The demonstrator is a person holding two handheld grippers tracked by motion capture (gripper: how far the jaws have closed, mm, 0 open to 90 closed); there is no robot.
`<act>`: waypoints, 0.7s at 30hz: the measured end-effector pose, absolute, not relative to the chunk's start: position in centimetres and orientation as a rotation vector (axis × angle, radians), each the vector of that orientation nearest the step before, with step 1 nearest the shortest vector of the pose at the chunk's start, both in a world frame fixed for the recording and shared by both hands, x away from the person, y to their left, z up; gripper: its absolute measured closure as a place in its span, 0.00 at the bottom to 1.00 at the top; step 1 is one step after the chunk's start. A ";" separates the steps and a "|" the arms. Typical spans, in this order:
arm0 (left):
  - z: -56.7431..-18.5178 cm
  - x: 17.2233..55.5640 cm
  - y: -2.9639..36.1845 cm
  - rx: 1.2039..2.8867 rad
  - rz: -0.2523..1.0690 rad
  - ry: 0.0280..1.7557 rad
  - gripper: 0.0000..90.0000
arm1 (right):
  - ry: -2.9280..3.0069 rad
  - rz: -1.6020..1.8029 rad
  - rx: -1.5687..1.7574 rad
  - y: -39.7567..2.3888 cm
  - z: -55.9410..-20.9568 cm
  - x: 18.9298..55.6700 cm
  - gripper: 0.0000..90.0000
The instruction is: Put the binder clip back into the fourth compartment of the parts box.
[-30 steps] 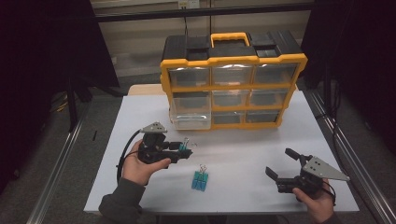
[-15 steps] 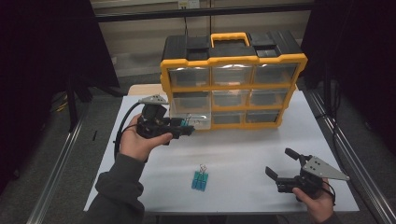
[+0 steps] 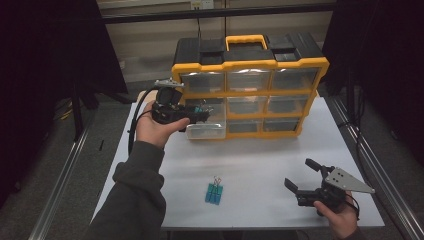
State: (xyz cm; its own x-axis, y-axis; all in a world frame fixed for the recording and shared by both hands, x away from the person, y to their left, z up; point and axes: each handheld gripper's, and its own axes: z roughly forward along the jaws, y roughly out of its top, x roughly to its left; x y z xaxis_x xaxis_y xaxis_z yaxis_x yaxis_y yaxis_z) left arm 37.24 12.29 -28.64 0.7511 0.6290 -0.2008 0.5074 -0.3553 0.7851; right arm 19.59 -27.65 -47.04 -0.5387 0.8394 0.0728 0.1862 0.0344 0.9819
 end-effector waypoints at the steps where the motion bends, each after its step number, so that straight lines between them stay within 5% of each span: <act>1: -28.8 37.5 12.3 2.028 0.179 0.862 0.55 | 1.767 1.541 1.039 -27.8 -47.0 19.6 0.01; 8: -29.6 38.5 12.0 2.026 0.214 0.870 0.54 | 1.769 1.551 1.047 -27.8 -47.0 19.6 0.01; 10: -29.6 38.4 12.0 2.019 0.231 0.887 0.40 | 1.768 1.551 1.046 -27.8 -47.0 19.5 0.01; 21: -28.9 36.7 13.4 2.003 0.276 0.880 0.16 | 1.764 1.552 1.045 -27.8 -47.1 19.6 0.01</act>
State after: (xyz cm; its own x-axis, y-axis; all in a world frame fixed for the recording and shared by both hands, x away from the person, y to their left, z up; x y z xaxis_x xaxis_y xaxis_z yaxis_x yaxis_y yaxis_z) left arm 36.66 13.40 -28.87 0.7217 0.6778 -0.1402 0.4764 -0.3394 0.8111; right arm 19.60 -27.80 -47.05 -0.5379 0.8390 0.0820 0.1882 0.0247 0.9818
